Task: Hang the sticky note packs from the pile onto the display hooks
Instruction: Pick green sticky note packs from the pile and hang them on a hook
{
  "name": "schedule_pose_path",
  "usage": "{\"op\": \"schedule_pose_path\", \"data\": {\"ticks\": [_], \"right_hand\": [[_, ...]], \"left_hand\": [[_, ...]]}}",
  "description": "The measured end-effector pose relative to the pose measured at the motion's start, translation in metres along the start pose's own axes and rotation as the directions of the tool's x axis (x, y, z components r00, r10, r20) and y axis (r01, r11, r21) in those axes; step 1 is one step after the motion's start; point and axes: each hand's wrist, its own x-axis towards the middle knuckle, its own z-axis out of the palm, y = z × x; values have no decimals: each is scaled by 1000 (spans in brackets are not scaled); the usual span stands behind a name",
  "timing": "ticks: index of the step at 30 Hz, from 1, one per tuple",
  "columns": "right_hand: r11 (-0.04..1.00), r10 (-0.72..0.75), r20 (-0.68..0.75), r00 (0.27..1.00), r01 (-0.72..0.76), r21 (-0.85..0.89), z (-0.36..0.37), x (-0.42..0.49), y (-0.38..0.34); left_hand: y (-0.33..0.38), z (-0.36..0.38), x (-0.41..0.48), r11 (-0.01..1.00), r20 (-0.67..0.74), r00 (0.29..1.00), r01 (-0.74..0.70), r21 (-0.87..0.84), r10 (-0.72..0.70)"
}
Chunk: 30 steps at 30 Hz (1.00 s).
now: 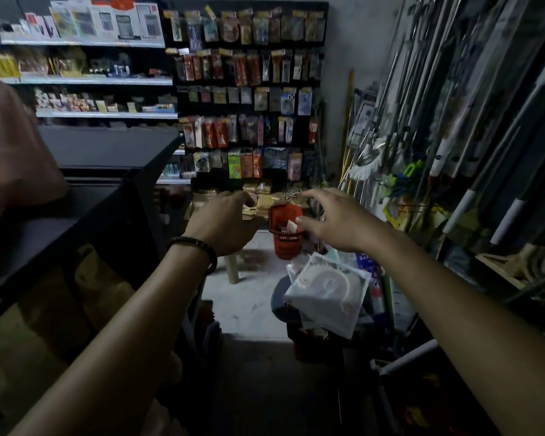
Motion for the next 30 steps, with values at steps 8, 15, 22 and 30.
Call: {"op": "schedule_pose_path", "data": {"ticks": [8,15,22,30], "right_hand": [[1000,20,16,1000,-19,-16,3,108,22],[1000,-16,26,1000,15,9,20,217,68],[997,-71,68,995,71,6,21,339,126],[992,-125,135,983,122,34,46,463,141]], "left_hand": [[-45,17,110,999,16,1000,-6,40,5],[-67,57,214,996,38,999,25,81,-28],[-79,82,318,987,20,992,122,105,-125],[-127,111,405,972,39,979,193,135,-200]]}}
